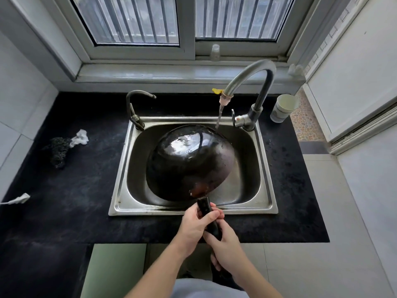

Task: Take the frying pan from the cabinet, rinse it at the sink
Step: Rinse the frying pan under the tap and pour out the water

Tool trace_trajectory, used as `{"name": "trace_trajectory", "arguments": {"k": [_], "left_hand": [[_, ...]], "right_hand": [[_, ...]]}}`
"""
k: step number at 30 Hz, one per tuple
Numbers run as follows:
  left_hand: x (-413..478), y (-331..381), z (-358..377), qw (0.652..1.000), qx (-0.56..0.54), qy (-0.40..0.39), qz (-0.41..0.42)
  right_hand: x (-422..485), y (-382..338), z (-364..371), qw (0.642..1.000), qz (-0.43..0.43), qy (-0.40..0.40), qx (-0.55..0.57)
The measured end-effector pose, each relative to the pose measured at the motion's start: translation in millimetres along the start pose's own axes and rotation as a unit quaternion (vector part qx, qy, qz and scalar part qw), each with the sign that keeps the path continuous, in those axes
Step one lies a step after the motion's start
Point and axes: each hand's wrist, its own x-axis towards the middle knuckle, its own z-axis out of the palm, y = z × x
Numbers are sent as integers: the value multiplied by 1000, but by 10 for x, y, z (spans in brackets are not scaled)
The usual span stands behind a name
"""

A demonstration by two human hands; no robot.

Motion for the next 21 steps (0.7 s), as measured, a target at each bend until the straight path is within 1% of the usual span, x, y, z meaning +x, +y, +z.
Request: {"name": "trace_trajectory", "arguments": {"k": [2, 5, 11, 18, 21], "left_hand": [[28, 2, 9, 1000, -7, -5, -8], [68, -21, 19, 1000, 4, -12, -21], [128, -93, 78, 999, -6, -25, -46], [214, -172, 120, 995, -63, -23, -75], [240, -189, 153, 995, -65, -25, -77]], "right_hand": [[46, 34, 40, 996, -21, 53, -68], [72, 88, 40, 994, -15, 76, -78], [118, 233, -91, 992, -30, 83, -87], [198, 315, -247, 985, -62, 74, -142], [242, 359, -315, 981, -68, 61, -170]]}}
